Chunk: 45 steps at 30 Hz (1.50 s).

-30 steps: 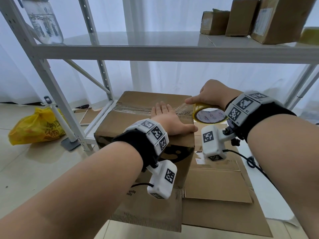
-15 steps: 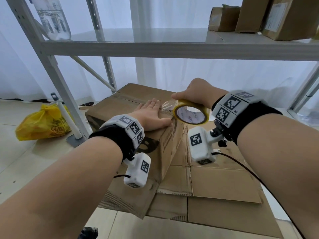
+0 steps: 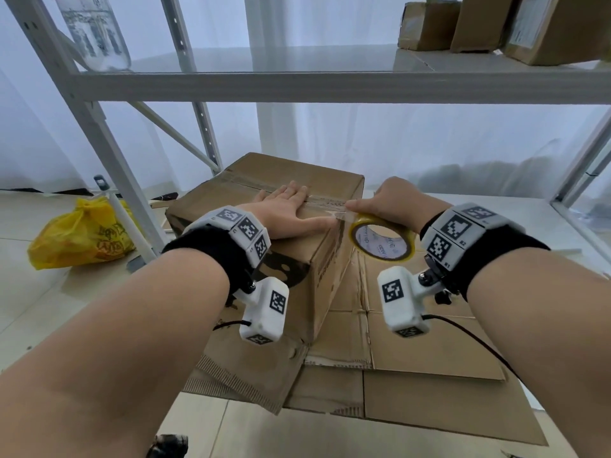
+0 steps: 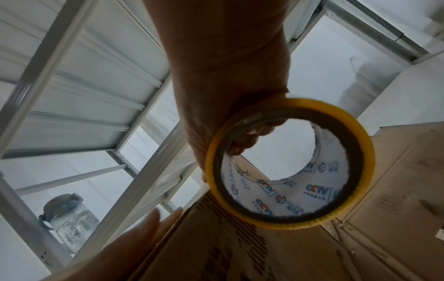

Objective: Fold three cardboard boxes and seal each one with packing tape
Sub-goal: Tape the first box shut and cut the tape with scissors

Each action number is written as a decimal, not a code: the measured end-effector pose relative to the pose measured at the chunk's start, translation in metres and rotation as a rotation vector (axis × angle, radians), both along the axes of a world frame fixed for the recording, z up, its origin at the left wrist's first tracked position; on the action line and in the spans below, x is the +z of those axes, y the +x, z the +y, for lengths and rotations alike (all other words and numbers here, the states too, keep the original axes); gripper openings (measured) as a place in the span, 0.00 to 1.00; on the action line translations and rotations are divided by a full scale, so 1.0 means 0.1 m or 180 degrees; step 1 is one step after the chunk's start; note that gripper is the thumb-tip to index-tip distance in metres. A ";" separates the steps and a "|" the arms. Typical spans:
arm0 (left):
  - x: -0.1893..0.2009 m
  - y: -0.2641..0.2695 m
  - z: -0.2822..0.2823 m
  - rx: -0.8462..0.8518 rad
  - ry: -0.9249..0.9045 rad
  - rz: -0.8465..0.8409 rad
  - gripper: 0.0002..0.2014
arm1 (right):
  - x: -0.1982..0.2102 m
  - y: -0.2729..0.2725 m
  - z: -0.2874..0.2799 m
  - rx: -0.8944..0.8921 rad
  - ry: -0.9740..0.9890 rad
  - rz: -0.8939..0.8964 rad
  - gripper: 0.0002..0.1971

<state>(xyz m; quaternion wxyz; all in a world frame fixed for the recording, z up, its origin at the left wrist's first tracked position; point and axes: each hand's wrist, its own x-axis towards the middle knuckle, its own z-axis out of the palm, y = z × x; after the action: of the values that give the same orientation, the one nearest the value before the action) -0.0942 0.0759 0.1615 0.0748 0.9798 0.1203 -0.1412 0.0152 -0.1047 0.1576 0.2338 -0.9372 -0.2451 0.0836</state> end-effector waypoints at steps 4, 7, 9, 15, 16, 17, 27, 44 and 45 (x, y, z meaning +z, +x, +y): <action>0.01 -0.03 0.22 0.0134 0.0086 0.0035 0.59 | -0.11 0.05 0.04 0.0018 0.0030 -0.0002 0.30; 0.01 -0.01 0.17 0.0196 0.0152 0.0034 0.59 | -0.14 0.06 0.05 0.0061 -0.0018 -0.0041 0.31; 0.02 0.02 0.04 0.0121 0.0170 -0.0010 0.57 | -0.12 0.07 0.04 0.0101 -0.0059 -0.0072 0.30; -0.03 0.05 -0.42 -0.0526 0.0106 -0.0082 0.54 | -0.10 0.08 0.06 0.0173 -0.0264 -0.0241 0.31; -0.02 0.04 -0.41 -0.0570 0.0069 -0.0101 0.52 | -0.09 0.07 0.05 0.0156 -0.0262 -0.0232 0.31; 0.00 0.03 -0.37 -0.0588 0.0024 -0.0120 0.50 | -0.09 0.07 0.05 0.0141 -0.0254 -0.0223 0.31; -0.01 -0.06 0.25 0.0199 0.0117 -0.0147 0.37 | -0.23 -0.02 0.06 0.0005 0.0027 -0.0144 0.31; -0.01 -0.20 -0.17 -0.0991 -0.0233 -0.0227 0.42 | -0.14 -0.09 -0.03 -0.0241 0.0927 -0.0038 0.30; -0.01 -0.23 -0.15 -0.1012 -0.0265 -0.0258 0.41 | -0.10 -0.07 -0.02 -0.0318 0.1026 -0.0164 0.30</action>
<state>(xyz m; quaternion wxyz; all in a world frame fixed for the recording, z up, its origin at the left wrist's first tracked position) -0.1174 0.0613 0.1606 0.0968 0.9874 -0.0453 -0.1165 0.0077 -0.1063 0.1474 0.3786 -0.9004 -0.2143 0.0074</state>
